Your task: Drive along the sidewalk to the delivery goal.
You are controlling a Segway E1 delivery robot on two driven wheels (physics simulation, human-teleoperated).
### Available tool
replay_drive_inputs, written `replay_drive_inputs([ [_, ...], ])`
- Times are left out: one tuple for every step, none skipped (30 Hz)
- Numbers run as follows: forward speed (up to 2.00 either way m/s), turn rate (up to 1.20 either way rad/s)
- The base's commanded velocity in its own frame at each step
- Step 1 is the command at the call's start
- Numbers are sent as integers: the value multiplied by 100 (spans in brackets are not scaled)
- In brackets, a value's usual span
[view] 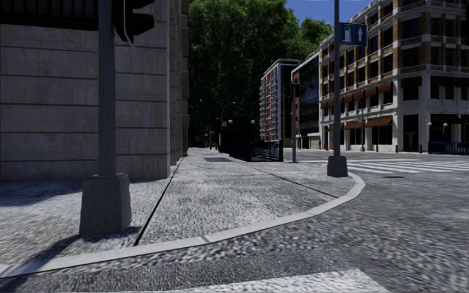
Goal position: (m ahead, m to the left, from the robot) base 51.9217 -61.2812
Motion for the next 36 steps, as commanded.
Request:
replay_drive_inputs([
  [134,0],
  [136,0],
  [137,0],
  [137,0],
  [137,0],
  [137,0],
  [137,0],
  [137,0],
  [137,0],
  [137,0],
  [137,0],
  [137,0],
  [137,0],
  [137,0],
  [137,0],
  [137,0],
  [137,0],
  [137,0],
  [137,0],
  [137,0],
  [137,0],
  [137,0],
  [137,0],
  [137,0],
  [137,0],
  [137,0],
  [137,0],
  [137,0],
  [137,0],
  [137,0],
  [137,0],
  [137,0],
  [137,0],
  [137,0],
  [137,0],
  [137,0],
])
